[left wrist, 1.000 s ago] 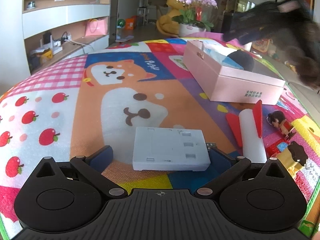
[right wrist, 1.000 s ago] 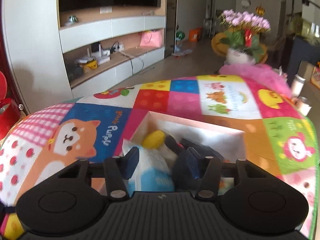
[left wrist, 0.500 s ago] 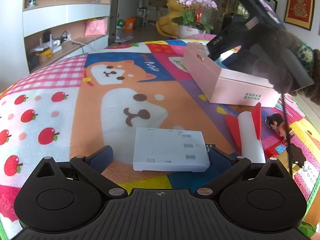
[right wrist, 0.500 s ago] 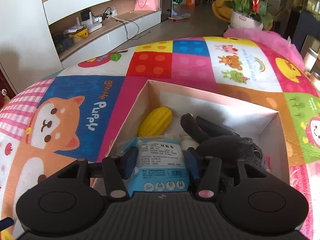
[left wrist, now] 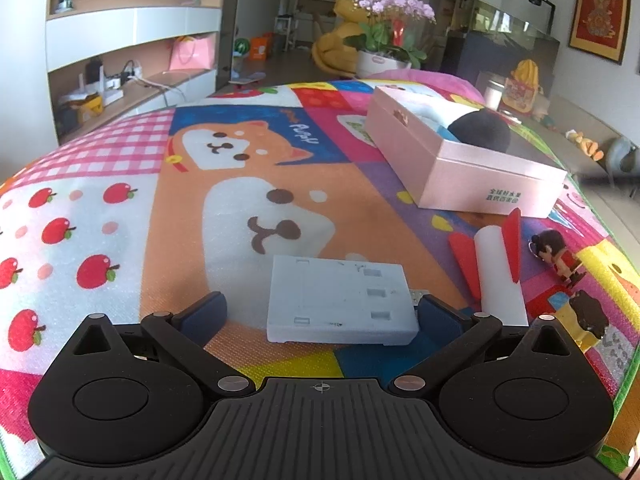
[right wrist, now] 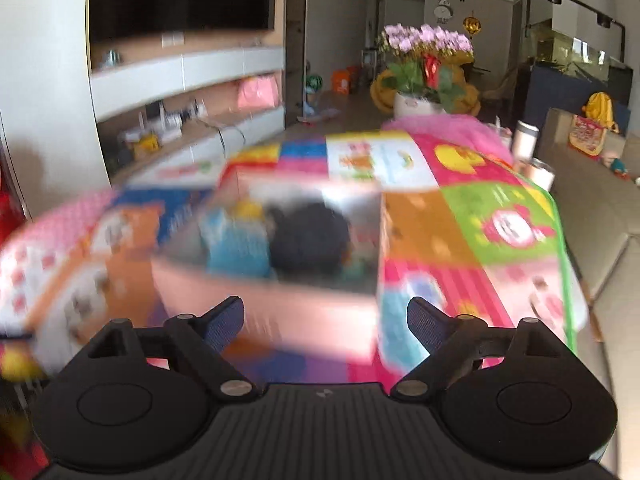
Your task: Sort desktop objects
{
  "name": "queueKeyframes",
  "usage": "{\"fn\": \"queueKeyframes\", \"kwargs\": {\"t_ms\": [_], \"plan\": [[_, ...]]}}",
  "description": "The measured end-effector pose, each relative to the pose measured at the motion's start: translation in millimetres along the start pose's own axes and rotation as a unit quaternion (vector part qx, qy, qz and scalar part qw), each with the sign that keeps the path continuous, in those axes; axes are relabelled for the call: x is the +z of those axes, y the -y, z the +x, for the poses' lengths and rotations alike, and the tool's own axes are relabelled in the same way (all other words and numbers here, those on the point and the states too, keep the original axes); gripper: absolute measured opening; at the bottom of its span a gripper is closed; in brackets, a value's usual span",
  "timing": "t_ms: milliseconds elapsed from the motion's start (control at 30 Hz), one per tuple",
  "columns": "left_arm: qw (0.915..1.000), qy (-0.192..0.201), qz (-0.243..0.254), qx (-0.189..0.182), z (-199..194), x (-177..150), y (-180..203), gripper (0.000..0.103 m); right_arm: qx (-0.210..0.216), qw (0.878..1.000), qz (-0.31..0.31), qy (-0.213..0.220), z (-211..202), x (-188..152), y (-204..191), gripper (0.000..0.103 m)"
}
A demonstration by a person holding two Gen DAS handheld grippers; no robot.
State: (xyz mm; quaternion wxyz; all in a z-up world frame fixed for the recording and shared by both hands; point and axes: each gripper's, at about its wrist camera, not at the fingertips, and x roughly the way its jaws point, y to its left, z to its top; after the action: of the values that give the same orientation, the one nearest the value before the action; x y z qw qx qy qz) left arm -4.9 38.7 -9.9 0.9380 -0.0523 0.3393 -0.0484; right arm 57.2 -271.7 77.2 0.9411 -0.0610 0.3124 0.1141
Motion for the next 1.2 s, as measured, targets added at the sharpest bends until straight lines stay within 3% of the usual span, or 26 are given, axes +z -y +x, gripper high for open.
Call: {"fn": "queueKeyframes", "kwargs": {"t_ms": [100, 233, 500, 733, 800, 833, 1100, 1133, 1200], "plan": [[0.9999, -0.006, 0.005, 0.008, 1, 1, 4, 0.103, -0.01, 0.999, -0.03, -0.015, -3, -36, -12, 0.089], [0.9999, -0.01, -0.007, 0.0, -1, 3, 7, 0.103, 0.021, 0.999, -0.032, -0.022, -4, -62, -25, 0.088], [0.9997, -0.01, 0.023, 0.005, -4, 3, 22, 0.103, 0.047, 0.997, 0.024, -0.052, 26, -64, -29, 0.059], [0.9983, -0.012, 0.052, 0.022, 5, 9, 34, 0.103, 0.037, 0.998, 0.018, -0.046, 32, -60, -35, 0.055], [0.9969, -0.02, 0.068, 0.033, 13, 12, 40, 0.103, 0.039, 0.998, 0.017, -0.05, 33, -58, -36, 0.04], [0.9962, -0.024, 0.075, 0.036, 16, 12, 42, 0.103, 0.043, 0.998, 0.018, -0.053, 34, -58, -36, 0.037], [0.9971, -0.024, 0.065, 0.032, 17, 9, 36, 0.102, 0.035, 0.998, 0.023, -0.054, 23, -60, -32, 0.035], [0.9972, -0.024, 0.065, 0.029, 16, 9, 35, 0.096, 0.035, 0.998, 0.023, -0.054, 20, -61, -31, 0.035], [0.9972, -0.025, 0.066, 0.026, 13, 9, 34, 0.095, 0.037, 0.998, 0.022, -0.051, 13, -61, -29, 0.035]]}}
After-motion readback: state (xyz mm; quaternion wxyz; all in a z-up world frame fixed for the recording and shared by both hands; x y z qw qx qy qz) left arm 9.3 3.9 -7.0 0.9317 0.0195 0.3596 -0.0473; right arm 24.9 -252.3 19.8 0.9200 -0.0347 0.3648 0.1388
